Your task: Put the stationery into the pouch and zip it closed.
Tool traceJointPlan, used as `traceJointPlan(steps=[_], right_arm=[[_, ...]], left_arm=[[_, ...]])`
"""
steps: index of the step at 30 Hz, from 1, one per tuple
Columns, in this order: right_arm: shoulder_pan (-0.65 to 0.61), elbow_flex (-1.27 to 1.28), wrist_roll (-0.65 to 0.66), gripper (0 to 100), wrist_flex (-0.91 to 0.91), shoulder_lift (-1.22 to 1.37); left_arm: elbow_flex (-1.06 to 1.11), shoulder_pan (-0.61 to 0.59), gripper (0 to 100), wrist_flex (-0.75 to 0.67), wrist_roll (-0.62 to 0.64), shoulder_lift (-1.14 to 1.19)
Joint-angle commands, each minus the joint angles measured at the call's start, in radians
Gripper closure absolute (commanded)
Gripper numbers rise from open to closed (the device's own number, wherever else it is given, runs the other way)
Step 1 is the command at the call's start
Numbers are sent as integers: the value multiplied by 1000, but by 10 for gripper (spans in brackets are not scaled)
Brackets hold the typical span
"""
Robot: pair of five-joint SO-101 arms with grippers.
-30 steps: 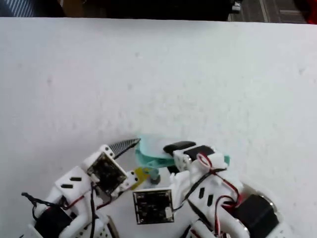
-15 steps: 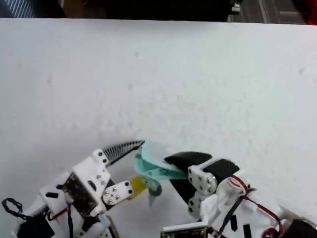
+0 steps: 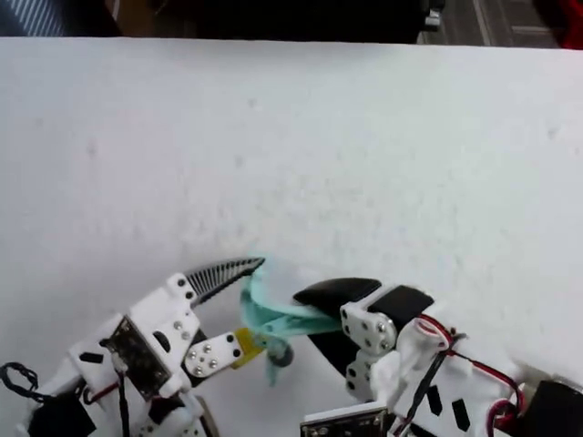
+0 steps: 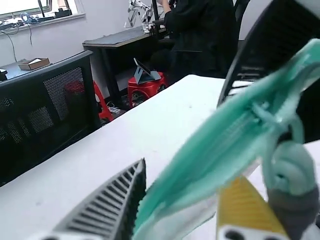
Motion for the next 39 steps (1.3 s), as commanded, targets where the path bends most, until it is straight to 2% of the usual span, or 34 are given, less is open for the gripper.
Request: traceJointPlan(steps=[1, 5, 9, 11, 14, 16, 21, 24, 26, 28, 30, 33, 36, 39], right_arm=[[-116, -69, 41, 982, 16, -12], [-143, -71, 71, 982, 12, -8], [-143, -75, 78, 982, -15, -8], [-143, -75, 77, 982, -30, -8], [-143, -74, 77, 982, -31, -8], [-143, -72, 75, 982, -24, -12], [-142, -69, 74, 981, -19, -10], [-137, -69, -28, 952, -21, -10], [-134, -69, -115, 865, -21, -10], [-88, -69, -186, 762, -28, -10], [-24, -69, -222, 709, -56, -8], [44, -72, -227, 727, -128, -8], [168, -75, -244, 768, -266, -10], [306, -68, -361, 802, -387, -7]], left_arm=[[-35, 4, 766, -12, 17, 5], [20, 19, 771, -5, 12, 5], [55, 105, 778, -6, 14, 5], [58, 140, 834, -12, 11, 5], [52, 156, 993, -20, 8, 5], [57, 154, 954, -35, 14, 5], [60, 153, 980, -72, 15, 5], [60, 111, 980, -77, 17, 5], [61, 73, 980, -87, 18, 5], [83, 35, 980, -118, 23, 5], [133, -12, 980, -181, 72, 5], [242, -77, 980, -319, 149, 5], [336, -119, 980, -443, 166, 5], [367, -163, 980, -488, 166, 5]])
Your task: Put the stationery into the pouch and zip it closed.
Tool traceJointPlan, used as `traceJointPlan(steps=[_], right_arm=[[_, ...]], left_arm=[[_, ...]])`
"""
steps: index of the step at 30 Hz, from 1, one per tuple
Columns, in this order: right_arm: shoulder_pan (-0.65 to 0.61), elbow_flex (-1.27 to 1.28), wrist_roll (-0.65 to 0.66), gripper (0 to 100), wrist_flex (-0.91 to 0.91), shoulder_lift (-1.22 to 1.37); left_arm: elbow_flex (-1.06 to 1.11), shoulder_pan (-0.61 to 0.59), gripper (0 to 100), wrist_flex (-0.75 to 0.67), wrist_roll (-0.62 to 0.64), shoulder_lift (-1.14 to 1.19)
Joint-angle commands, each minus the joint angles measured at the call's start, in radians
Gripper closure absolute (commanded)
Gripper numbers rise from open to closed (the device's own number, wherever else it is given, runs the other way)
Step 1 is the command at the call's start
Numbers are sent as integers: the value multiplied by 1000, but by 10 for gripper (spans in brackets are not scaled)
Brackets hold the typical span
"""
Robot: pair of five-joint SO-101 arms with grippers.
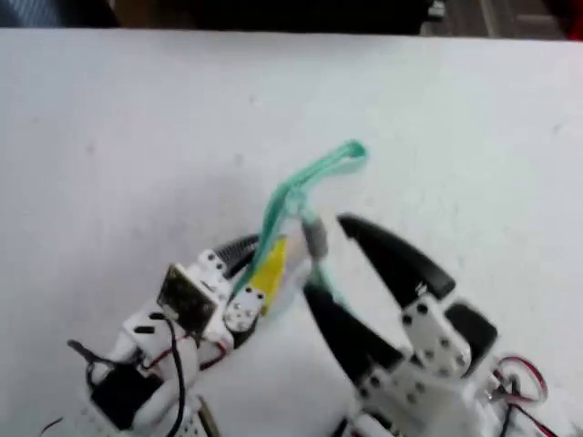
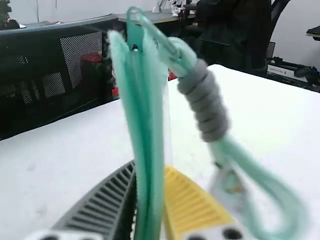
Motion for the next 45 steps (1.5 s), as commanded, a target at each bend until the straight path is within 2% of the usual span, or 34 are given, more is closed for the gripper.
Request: traceJointPlan(steps=[1, 8, 15, 24, 31, 35, 41, 43, 45], right_arm=[[133, -11, -133, 806, -131, 28], [159, 80, -328, 804, -76, 150], [159, 206, -468, 804, -177, 200], [168, 420, -462, 804, -386, 206], [291, 446, -460, 804, -453, 262], [265, 433, -453, 807, -452, 357], [170, 382, -310, 811, -438, 440], [160, 356, -298, 854, -437, 455], [163, 324, -298, 950, -441, 463]], left_arm=[[8, -54, 980, -91, 14, -13], [109, -94, 980, -193, 15, -13], [114, -122, 980, -196, 15, -13], [112, -120, 980, -175, 14, -13], [110, -113, 980, -158, 9, -13], [80, -113, 980, -115, 8, -13], [74, -113, 980, -103, 8, -13], [74, -113, 980, -103, 8, -13], [74, -113, 980, -103, 8, -13]])
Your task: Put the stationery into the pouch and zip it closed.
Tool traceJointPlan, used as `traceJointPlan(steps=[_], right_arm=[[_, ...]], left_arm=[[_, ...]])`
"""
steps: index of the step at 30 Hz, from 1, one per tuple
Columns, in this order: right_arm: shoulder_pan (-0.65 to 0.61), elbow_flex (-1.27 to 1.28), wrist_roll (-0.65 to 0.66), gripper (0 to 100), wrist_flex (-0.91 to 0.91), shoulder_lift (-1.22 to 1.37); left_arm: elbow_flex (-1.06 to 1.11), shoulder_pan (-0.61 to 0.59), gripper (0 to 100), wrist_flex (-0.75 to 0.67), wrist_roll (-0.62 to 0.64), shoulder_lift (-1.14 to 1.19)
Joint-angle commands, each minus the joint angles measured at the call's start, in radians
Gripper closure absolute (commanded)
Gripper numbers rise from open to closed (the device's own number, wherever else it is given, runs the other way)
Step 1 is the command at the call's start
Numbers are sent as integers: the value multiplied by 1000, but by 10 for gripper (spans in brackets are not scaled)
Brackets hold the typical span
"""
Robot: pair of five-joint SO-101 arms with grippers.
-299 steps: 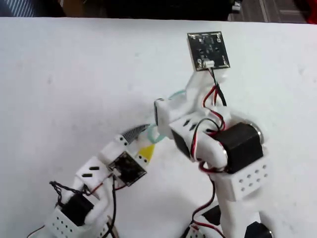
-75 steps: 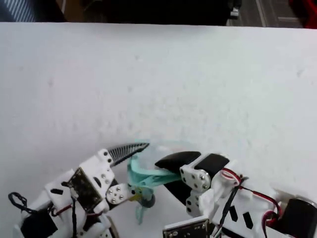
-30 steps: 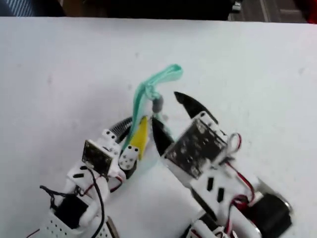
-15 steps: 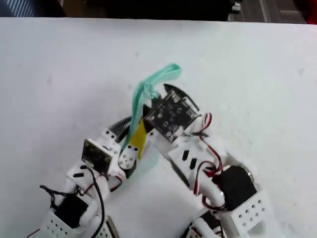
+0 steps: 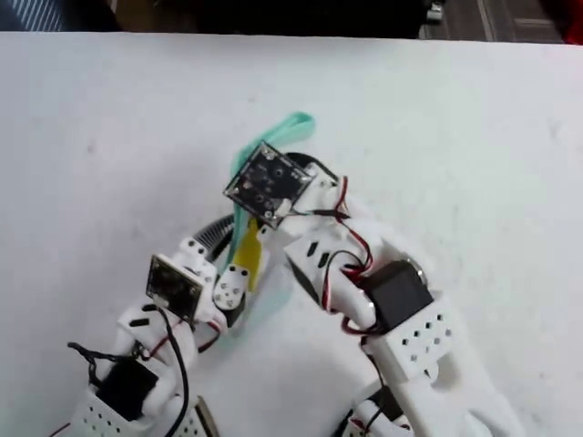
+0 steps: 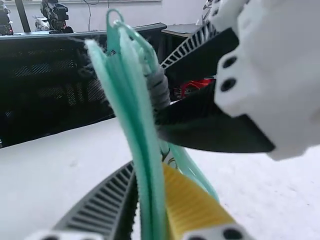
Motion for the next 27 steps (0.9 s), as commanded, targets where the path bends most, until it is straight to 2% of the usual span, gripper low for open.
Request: traceJointPlan(steps=[1, 3, 9, 13, 17, 22, 27], right_arm=[[-36, -94, 21, 992, -8, 15], [-36, -110, 21, 961, -7, 12], [5, -169, 14, 981, -4, 5], [64, -224, 14, 981, 5, 12], [70, -229, 20, 981, 81, -21], [-2, -229, 20, 981, 174, -151], [-120, -224, 35, 981, 340, -223]], left_arm=[[-40, 10, 980, 6, 2, 5], [-40, 10, 980, 6, 2, 5], [-48, 10, 974, -3, 0, 5], [-71, 1, 833, 8, 9, 5], [-78, -31, 812, 15, 37, 5], [-123, -76, 814, 12, 52, 5], [-173, -97, 882, 25, 48, 5]])
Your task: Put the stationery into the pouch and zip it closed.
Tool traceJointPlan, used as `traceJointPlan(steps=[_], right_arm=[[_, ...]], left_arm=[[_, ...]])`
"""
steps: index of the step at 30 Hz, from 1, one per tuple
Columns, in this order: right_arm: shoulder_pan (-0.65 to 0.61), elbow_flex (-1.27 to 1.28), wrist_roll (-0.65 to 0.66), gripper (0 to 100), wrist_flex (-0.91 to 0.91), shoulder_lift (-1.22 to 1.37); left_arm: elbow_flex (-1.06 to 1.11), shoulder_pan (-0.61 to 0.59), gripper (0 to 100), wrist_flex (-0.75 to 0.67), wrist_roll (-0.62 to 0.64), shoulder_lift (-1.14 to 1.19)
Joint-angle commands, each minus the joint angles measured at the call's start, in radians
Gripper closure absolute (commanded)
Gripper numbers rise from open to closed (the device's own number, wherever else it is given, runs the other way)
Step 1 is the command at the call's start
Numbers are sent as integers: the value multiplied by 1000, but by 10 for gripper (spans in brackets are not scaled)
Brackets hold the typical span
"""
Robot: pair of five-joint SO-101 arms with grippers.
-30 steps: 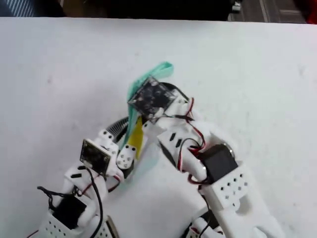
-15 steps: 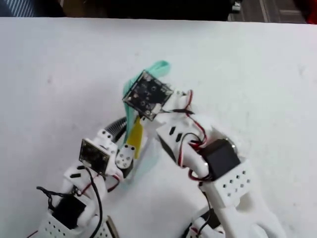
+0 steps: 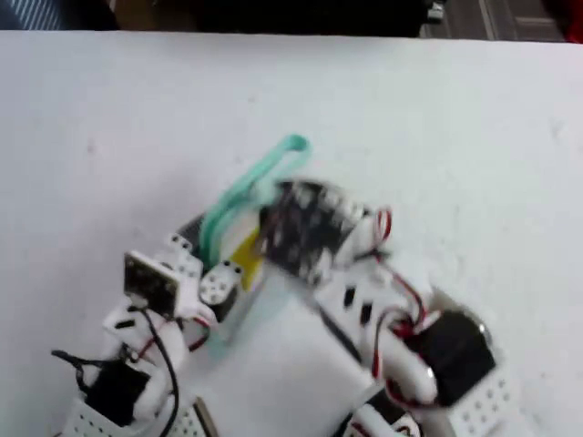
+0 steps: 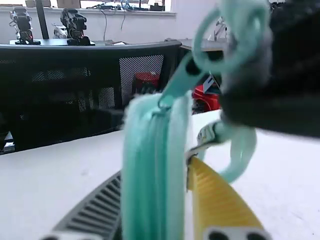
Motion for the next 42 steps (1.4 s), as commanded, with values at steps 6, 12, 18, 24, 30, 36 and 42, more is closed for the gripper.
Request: traceJointPlan(steps=[6, 12, 18, 24, 30, 36, 42], right_arm=[[1, -40, 66, 981, 41, -33], [94, -40, 11, 981, -111, 62], [93, -28, -34, 981, -127, 142], [91, 95, -32, 981, -127, 44], [99, 236, -32, 981, -127, -74], [101, 252, -32, 981, -127, -81], [101, 255, -35, 981, -113, -81]], left_arm=[[-130, -10, 964, 98, 3, -10], [-58, 93, 978, -28, -49, -10], [255, 58, 980, -672, -230, -8], [256, 30, 980, -626, -265, -1], [253, 90, 976, -417, -267, -2], [126, 145, 845, -109, -259, -2], [21, 147, 838, 87, -258, -2]])
